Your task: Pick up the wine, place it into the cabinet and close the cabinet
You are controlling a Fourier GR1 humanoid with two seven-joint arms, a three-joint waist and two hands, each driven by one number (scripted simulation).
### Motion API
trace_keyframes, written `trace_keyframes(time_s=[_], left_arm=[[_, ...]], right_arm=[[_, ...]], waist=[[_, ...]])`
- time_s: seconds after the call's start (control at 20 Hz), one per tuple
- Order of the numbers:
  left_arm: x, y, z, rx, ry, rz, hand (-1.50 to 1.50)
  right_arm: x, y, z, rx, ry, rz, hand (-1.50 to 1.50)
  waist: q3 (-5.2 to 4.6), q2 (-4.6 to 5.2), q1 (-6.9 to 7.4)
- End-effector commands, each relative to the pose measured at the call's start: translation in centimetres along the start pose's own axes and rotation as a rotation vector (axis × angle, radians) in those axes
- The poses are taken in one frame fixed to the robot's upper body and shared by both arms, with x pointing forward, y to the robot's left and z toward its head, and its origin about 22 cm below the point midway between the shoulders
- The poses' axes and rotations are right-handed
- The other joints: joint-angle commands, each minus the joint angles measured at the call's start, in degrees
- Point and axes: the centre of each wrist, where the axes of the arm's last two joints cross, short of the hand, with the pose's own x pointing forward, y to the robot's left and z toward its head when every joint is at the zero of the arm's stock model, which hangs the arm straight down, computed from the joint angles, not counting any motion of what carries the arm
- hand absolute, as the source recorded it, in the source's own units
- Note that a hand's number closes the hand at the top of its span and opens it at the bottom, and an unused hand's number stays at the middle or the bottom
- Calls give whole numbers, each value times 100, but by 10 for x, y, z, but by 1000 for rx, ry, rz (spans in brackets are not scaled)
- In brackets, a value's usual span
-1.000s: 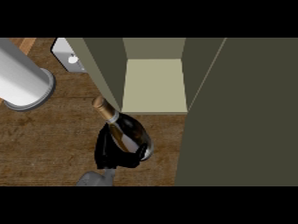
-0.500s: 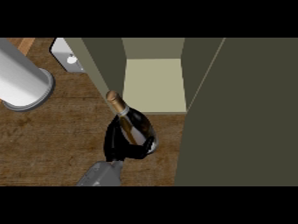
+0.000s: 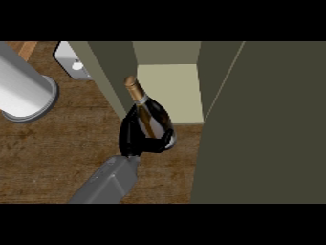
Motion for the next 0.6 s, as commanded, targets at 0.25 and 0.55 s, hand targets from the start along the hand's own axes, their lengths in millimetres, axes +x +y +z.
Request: trace_keyframes(time_s=[0.25, 0.55], left_arm=[[17, -4, -50, 55, 15, 5, 150], [24, -24, -63, 85, -37, -3, 150]], right_arm=[[0, -9, -13, 3, -19, -7, -150], [-4, 0, -16, 12, -29, -13, -150]], waist=[[0, 12, -2], [-4, 29, -98]])
